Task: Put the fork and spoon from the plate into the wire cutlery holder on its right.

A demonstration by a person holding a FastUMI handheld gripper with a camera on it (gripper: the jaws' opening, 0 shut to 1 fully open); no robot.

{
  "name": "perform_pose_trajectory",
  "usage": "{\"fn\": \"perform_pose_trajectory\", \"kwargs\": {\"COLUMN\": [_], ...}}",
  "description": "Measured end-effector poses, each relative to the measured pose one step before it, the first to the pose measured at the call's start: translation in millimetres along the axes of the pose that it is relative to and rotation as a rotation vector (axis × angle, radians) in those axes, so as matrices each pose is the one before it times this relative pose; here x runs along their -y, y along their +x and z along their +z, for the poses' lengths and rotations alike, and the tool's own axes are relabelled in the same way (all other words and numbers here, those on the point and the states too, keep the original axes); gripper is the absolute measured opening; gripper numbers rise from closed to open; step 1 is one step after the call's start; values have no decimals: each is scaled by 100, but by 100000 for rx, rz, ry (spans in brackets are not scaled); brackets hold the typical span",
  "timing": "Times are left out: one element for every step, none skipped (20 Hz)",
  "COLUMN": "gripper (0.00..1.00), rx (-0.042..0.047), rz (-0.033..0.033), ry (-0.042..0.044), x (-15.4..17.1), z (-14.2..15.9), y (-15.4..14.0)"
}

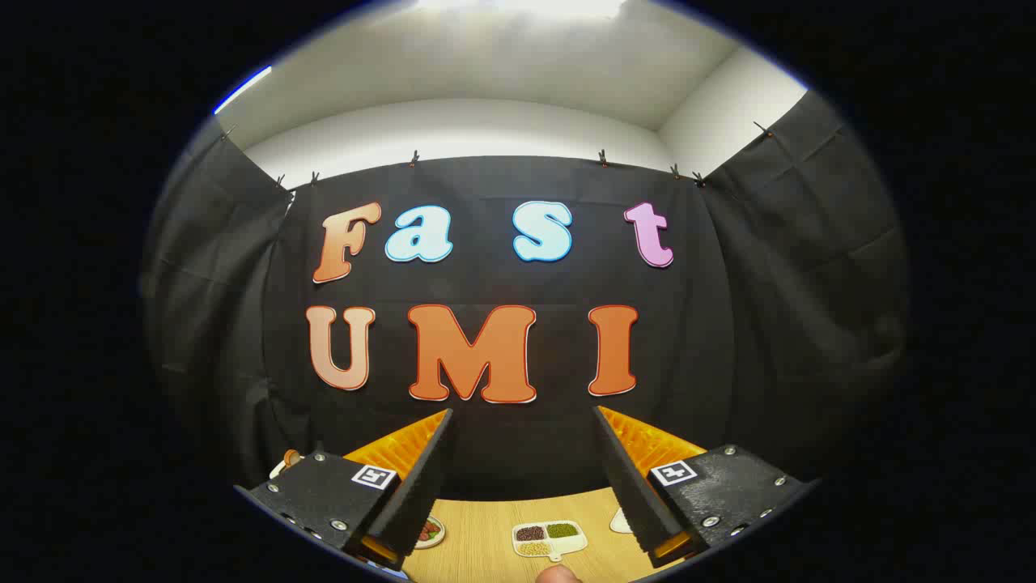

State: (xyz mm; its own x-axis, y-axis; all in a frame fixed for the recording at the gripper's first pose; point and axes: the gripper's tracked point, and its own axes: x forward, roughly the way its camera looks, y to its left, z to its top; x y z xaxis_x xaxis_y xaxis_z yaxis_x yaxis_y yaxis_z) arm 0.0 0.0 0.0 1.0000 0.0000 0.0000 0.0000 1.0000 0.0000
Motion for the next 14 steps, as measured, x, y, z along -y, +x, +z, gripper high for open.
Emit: {"fn": "perform_pose_trajectory", "kwargs": {"gripper": [98, 98, 98, 98, 98, 98, 98, 98, 98, 98, 98, 98, 98, 98], "rx": [-112, -160, -207, -153, -120, -125, -179, -260, -230, -235, -296, -519, -672, -683], "rz": [285, -6, -17, 13, -47, 96, 157, 247, 96, 281, 29, 147, 243, 418], "ry": [123, 229, 58, -262, -372, -215, -211, -151, -72, -9, 30, 196, 211, -18], "x": [-217, -21, -46, -151, -50, -75, -177, -195, -223, -151, -193, -271, -375, -420], "z": [-19, 11, -26, -143, -137, -84, -80, -75, -60, -104, -115, -130, -213, -369], "y": [-12, -59, -36, 48, 60, -60, -42, -11, -7, -81, -34, -79, -75, -125]}}
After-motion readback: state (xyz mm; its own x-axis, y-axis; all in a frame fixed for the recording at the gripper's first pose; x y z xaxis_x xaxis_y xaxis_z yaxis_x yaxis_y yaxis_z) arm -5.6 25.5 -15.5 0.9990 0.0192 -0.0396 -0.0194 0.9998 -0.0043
